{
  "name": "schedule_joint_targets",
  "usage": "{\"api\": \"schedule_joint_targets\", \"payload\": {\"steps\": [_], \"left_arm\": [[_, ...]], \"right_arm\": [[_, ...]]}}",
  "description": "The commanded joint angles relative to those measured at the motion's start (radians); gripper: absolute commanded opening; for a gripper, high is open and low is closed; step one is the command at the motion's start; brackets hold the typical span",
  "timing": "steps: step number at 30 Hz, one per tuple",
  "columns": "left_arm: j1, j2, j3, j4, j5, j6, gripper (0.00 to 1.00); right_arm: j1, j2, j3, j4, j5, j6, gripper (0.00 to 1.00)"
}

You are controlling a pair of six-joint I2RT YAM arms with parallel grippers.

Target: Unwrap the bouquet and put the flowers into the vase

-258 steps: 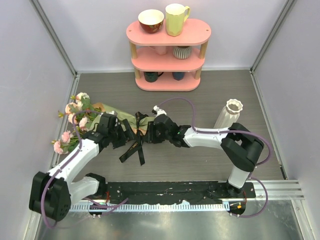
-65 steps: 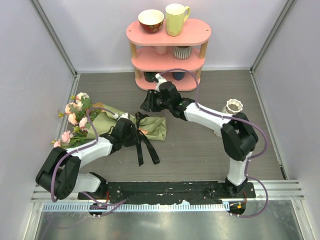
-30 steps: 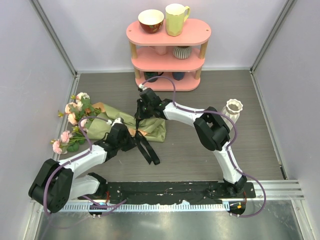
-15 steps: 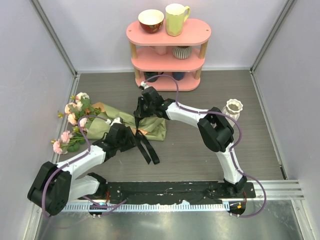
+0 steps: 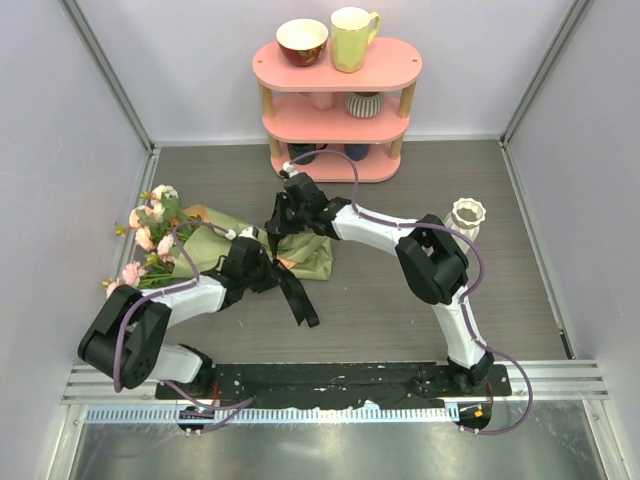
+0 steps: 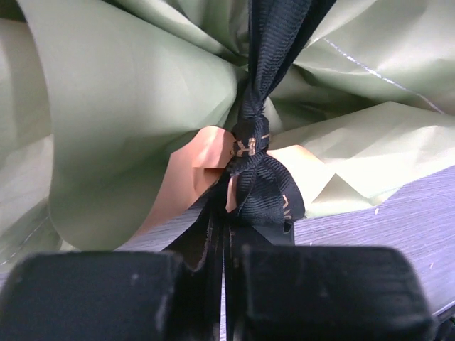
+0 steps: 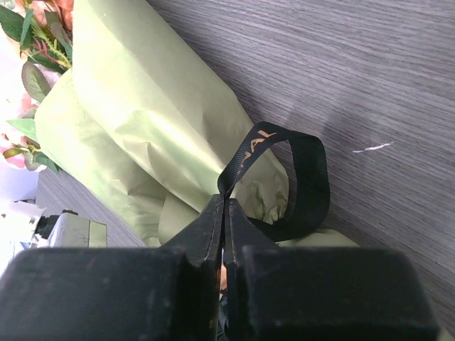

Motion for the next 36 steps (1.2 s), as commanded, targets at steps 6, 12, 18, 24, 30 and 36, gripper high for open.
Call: {"api": "schedule_joint_targets", "payload": {"steps": [6,12,18,24,30,36], "left_arm": [[0.009,-0.052,-0.028,-0.058,-0.012,-0.039,0.00],[0.011,-0.104,-0.038,-0.121,-0.007,-0.068,0.00],[0.011,-0.116,-0.044,-0.133,-0.012,-0.082,0.00],[0.011,-0.097,-0.044,-0.133,0.003,-0.095,0.00],[0.011,-0.092,-0.047,-0.136,0.006,-0.106,0.00],[0.009,-0.074,-0.045,-0.124,0.014,-0.109,0.00]], "right_arm": [[0.001,-0.095,0.003,0.056,0.016,-0.024,0.34],[0.001,-0.060,0.048,0.010,0.043,-0.080,0.49],[-0.001,0.003,0.112,-0.030,0.045,-0.143,0.51],[-0.007,0.055,0.153,-0.032,0.037,-0.177,0.53],[-0.009,0.143,0.267,-0.118,0.046,-0.255,0.57],[-0.007,0.170,0.289,-0.138,0.068,-0.291,0.42]]}}
